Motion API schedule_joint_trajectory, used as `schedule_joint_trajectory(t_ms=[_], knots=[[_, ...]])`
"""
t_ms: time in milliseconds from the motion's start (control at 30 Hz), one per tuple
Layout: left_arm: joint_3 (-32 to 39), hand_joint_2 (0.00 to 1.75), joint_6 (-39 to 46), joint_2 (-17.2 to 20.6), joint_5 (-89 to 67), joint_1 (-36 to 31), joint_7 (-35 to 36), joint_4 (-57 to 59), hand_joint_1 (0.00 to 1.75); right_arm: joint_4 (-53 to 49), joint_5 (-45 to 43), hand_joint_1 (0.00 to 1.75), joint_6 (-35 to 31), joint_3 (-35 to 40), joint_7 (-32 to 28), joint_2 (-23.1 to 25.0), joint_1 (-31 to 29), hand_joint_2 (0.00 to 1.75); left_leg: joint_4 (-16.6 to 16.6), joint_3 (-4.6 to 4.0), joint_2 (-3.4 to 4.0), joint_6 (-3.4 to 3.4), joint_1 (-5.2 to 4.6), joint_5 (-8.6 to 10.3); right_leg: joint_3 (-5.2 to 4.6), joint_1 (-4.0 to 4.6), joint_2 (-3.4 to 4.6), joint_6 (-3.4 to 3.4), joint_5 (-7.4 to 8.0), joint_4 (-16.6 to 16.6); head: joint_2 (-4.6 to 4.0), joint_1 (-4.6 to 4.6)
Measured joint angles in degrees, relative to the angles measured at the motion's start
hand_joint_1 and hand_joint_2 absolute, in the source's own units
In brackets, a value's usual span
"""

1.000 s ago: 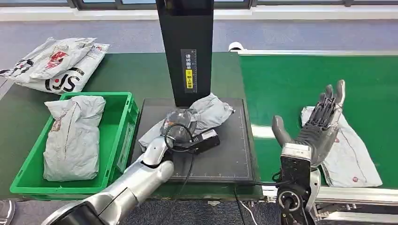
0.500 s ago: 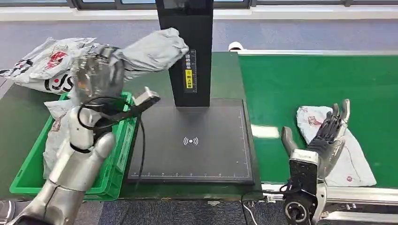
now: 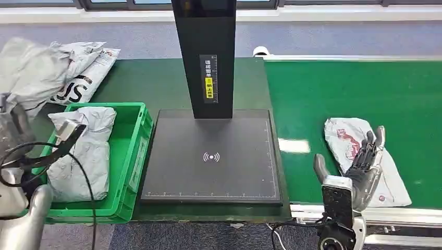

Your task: Moved the parcel from conveyor to table for the left to box.

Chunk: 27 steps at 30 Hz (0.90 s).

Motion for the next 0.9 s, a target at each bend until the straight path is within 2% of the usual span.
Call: schedule_joint_trajectory(t_ms=[167, 533, 567, 600, 633, 733, 900], knots=[[1.68, 1.75, -2.44, 2.97, -0.02, 6.13, 5.56, 0.22, 1.75, -1.55, 0.76, 0.0, 0.66, -0.04, 0.76, -0.02, 0.73, 1.75, 0.0, -0.01, -0.18, 0.01, -0.01, 0.01, 0.07, 0.03, -0.16, 0.03, -0.04, 0.0, 0.02, 0.0], [1.72, 1.75, -3.3, 4.52, -0.04, 8.69, 5.34, 0.39, 1.75, -2.73, 1.2, 0.0, 0.83, -0.04, 0.87, -0.02, 1.18, 1.75, 0.02, 0.01, -0.18, 0.01, 0.0, 0.01, 0.09, 0.02, -0.15, 0.05, -0.01, 0.0, 0.02, 0.0], [1.72, 1.75, -4.13, 4.3, -0.04, 8.61, 4.58, 0.46, 1.66, -2.8, 1.31, 0.0, 0.92, -0.07, 0.96, -0.02, 1.17, 1.75, 0.03, 0.02, -0.17, 0.01, -0.01, 0.01, 0.08, 0.01, -0.15, 0.05, -0.01, -0.01, 0.0, -0.02], [1.7, 1.75, -5.29, 3.58, -0.04, 8.33, 3.51, 0.64, 1.17, -2.91, 1.53, 0.0, 1.01, -0.07, 1.09, 0.0, 1.17, 1.75, 0.03, 0.03, -0.18, 0.01, -0.02, 0.01, 0.08, 0.01, -0.16, 0.05, -0.01, -0.01, 0.02, 0.0], [1.66, 1.75, -6.3, 2.75, -0.07, 7.9, 2.23, 0.92, 1.75, -3.06, 1.75, 0.0, 1.24, -0.07, 1.27, 0.0, 1.15, 1.75, 0.03, 0.02, -0.19, 0.01, -0.02, 0.01, 0.09, 0.0, -0.17, 0.05, -0.01, -0.01, 0.02, 0.0], [1.31, 1.75, -9.05, -1.65, 1.33, 5.92, -3.54, 2.54, 1.75, -3.32, 2.38, 0.0, 2.38, -0.07, 1.79, 0.02, 0.97, 1.75, 0.03, 0.02, -0.22, 0.02, -0.04, 0.01, 0.12, -0.01, -0.22, 0.06, -0.01, -0.01, 0.0, -0.02], [-1.8, 1.75, -10.56, -6.7, 5.03, 3.81, -6.39, 4.48, 1.75, -3.32, 2.95, 0.0, 3.24, -0.07, 1.86, 0.33, 0.11, 1.75, 0.08, 0.04, -0.16, 0.02, -0.05, 0.01, 0.08, -0.03, -0.18, 0.1, 0.04, -0.02, 0.02, 0.0]])
